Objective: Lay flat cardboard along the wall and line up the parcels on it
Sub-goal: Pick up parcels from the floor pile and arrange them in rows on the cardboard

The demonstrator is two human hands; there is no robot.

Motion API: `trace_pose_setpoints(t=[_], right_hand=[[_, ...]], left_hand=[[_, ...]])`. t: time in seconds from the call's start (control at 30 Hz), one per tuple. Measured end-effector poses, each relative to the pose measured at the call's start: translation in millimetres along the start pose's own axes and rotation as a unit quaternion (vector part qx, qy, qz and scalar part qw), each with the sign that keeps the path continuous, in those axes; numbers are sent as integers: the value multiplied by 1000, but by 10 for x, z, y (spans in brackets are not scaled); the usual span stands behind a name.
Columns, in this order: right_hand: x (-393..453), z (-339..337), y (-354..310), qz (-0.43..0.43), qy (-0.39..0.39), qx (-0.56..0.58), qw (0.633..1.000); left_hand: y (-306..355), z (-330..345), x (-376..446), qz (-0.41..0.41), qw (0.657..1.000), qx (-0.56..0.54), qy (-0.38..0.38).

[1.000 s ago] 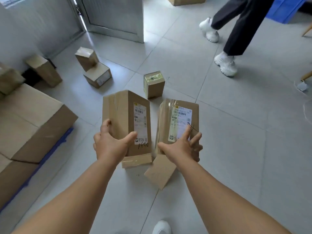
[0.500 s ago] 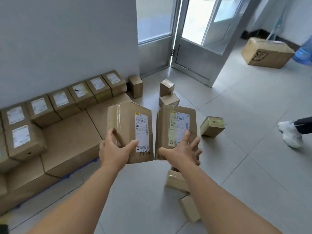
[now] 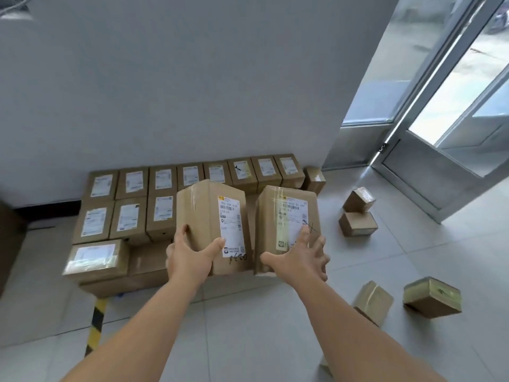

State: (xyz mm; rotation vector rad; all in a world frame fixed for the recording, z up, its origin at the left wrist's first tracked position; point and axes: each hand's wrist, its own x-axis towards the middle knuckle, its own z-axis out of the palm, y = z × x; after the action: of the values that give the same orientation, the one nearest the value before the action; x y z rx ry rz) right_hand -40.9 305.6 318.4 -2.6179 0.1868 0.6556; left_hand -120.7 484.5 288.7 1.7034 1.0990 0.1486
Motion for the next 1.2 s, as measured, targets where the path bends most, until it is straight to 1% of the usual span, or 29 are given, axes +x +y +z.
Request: trace_pose_setpoints(t=[0.13,0.27,0.37,0.53,0.7,0.83,0.97,1.2], right_hand=[[216,118,-463,-30,-17,-21,999],[562,212,-801,-58,-34,-33,997],[965,237,-1025,-63,-44,-40,996],[1819,313,-1281,-58,-73,-67,993],[2598,628,-1384,-57,-109,-111,986],[3088,1078,-1396,-50,-143,-130,980],[3534,1604,-1361,-34,-159,-144,976],[4184,2259,-1274,1,-140,-155,978]], left_hand=[[21,-195,292,-23,999,-19,33],[44,-237,665,-53,997,-16,60],[90,-133,1026,-78,994,1,73],[184,230,1682,-136,988,22,75],[123,645,2337,-182,980,28,70],[-117,985,2860,-217,973,30,67],[-423,1277,3377,-223,973,48,44],[-822,1757,4154,-220,973,71,17]])
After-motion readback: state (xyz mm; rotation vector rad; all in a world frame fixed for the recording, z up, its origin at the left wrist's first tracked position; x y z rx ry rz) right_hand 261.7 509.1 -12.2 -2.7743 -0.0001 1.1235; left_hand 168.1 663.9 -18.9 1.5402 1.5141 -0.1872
